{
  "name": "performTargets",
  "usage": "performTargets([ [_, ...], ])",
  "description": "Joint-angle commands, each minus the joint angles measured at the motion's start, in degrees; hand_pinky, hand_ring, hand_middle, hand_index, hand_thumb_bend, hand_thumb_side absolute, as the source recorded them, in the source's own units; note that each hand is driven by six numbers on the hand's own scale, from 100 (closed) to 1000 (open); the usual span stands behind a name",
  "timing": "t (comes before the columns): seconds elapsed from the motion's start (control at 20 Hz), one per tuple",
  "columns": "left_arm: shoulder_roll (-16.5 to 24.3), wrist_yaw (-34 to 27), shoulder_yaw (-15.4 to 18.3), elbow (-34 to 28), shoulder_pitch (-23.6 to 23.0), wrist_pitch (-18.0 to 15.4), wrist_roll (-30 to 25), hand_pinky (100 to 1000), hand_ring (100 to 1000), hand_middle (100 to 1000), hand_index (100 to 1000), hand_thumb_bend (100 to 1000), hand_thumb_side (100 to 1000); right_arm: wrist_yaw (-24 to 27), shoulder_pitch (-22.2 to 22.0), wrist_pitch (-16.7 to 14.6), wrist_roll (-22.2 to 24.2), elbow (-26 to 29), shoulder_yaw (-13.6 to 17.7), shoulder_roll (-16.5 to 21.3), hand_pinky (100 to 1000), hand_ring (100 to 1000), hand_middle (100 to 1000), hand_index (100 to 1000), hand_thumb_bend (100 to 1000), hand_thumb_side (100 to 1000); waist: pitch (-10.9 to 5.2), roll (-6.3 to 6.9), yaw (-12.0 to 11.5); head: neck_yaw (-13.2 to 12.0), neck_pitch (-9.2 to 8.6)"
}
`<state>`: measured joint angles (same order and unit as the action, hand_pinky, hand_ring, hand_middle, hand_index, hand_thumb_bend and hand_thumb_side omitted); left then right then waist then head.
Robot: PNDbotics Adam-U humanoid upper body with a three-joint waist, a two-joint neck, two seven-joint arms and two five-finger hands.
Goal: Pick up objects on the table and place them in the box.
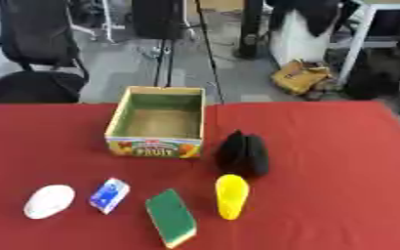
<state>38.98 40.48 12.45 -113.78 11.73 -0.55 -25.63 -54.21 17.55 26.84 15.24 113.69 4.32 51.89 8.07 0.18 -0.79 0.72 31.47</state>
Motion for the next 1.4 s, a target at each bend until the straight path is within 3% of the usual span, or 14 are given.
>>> performTargets([
  [0.05, 0.83, 0.54, 0.06, -0.81, 1.15, 0.13, -0.64, 998, 1000, 1000, 1000, 207, 1000, -3.51, 2.58, 4.47, 1.26, 0.9, -1.09, -1.92, 805, 842, 790, 867, 183, 1000, -0.63, -0.17, 0.04, 0.68, -0.34],
  [0.25, 0.54, 0.93, -0.19, -0.81, 1.76, 0.2, -1.49, 998, 1000, 1000, 1000, 199, 1000, -10.15, 5.33, 7.05, 4.93, 0.9, -3.1, -7.57, 795, 839, 794, 874, 166, 1000, -0.69, -0.37, 0.16, 1.29, -0.23],
  [0.4, 0.33, 1.11, -0.27, -0.81, 1.99, 0.13, -1.78, 998, 1000, 1000, 1000, 198, 1000, -15.39, 7.16, 8.08, 8.52, 0.9, -4.11, -12.17, 793, 842, 796, 864, 201, 1000, -0.73, -0.51, 0.29, 1.52, -0.31],
  [0.8, 0.27, 1.39, -0.42, -0.81, 2.28, 0.23, -2.04, 994, 1000, 999, 1000, 196, 1000, -25.64, 10.33, 7.7, 14.74, 0.26, -6.92, -20.08, 801, 849, 802, 858, 197, 1000, -1.04, -0.8, 0.42, 2.2, -0.99],
  [1.0, 0.72, 1.42, -0.66, -0.81, 2.14, 0.12, -2.29, 991, 1000, 997, 1000, 192, 1000, -25.5, 12.31, 5.25, 18.91, -2.24, -9.34, -20.25, 808, 854, 807, 862, 189, 1000, -1.34, -1.04, 0.54, 2.01, -0.96],
  [1.1, 1.22, 1.47, -0.84, -0.81, 1.85, 0.06, -2.55, 990, 1000, 995, 1000, 190, 1000, -23.73, 14.14, 3.84, 21.66, -4.45, -11.23, -18.52, 809, 853, 808, 864, 178, 1000, -1.69, -1.41, 0.64, 1.77, -0.77],
  [1.4, 2.45, 1.54, -1.28, -0.81, 0.93, -0.12, -3.33, 987, 1000, 991, 1000, 184, 1000, -13.62, 19.47, 3.63, 27.47, -13.06, -16.86, -13.32, 824, 860, 813, 875, 195, 1000, -2.3, -2.81, 1.56, 0.83, -0.37],
])
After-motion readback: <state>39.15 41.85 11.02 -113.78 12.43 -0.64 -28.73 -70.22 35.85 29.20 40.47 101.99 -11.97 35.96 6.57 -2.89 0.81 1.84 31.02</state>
